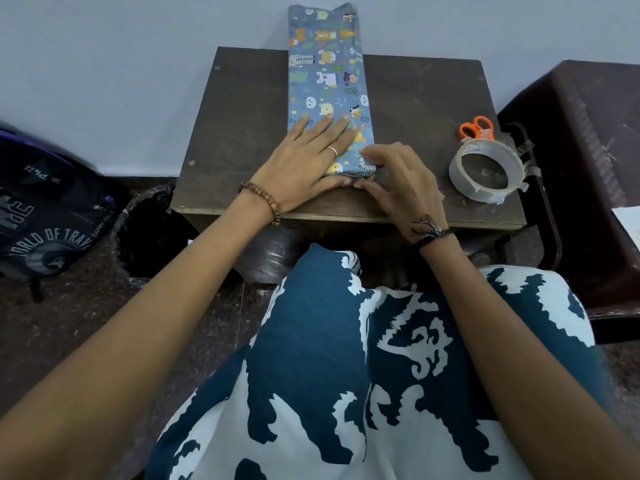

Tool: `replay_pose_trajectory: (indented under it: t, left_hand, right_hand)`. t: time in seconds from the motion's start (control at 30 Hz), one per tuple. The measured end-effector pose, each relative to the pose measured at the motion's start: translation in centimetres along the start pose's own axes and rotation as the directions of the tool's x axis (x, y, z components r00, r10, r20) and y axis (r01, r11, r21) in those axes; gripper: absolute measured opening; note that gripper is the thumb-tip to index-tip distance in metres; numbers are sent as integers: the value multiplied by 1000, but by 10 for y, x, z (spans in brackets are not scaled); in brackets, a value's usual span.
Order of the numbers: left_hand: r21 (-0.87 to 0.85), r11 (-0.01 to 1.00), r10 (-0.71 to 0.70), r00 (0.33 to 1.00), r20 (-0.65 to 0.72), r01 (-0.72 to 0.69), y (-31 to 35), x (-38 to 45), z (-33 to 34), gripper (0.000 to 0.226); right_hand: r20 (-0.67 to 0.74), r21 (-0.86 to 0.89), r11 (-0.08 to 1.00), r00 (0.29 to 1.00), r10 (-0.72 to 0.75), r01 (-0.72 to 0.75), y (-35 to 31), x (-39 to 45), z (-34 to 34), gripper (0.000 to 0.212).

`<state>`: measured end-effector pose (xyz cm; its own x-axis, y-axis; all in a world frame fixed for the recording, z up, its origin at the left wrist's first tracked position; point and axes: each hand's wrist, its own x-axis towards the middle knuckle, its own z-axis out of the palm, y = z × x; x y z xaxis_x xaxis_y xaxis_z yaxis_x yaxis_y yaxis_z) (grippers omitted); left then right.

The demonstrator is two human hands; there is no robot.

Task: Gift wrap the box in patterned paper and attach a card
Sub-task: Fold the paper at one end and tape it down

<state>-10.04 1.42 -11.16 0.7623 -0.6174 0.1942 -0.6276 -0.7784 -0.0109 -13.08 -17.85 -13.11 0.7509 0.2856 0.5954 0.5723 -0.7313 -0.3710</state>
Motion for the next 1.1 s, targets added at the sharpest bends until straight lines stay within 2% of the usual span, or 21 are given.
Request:
replay_pose_trajectory:
  t: [0.13,0.3,0.47,0.67,0.77,0.83,0.93,1.0,1.1]
  left_hand:
    - [-121,990,63,996,-57,-70,-16,-26,-1,69]
    - [-400,916,-126,970,-209,33,-20,-61,14,61]
    - [-402,916,-189,894,-406,12,-12,-56,18,45]
    - [-472,881,-221,900,-375,19,-9,-57,17,40]
    - [-477,879,-234,899,-371,32,-7,-58,18,38]
    - [-442,893,-268,885,-380,80,-3,-58,19,37]
    - [-266,951,-269,847,-459,158,6,-55,17,37]
    - [-144,983,-171,865,-472,116,14,-49,14,40]
    - [58,998,-10,927,-375,35,22,-30,13,57]
  right_hand:
    - [-5,30,1000,1000,-1,1,-3,0,-1,33]
    - [-21,54,999,1000,7,-6,-3,0,0,35]
    - [-36,66,997,999,35,-32,-3,-1,1,32]
    - [-31,73,996,998,56,-53,-6,-1,-1,32]
    - [-35,85,993,996,80,-76,-9,-2,-2,39]
    - [-30,100,989,993,115,-112,-9,-2,-1,49]
    - [-22,147,979,989,145,-140,-9,-2,0,66]
    - [-15,174,973,988,155,-151,-9,-1,0,71]
    - [0,210,964,986,169,-165,-7,-1,-1,74]
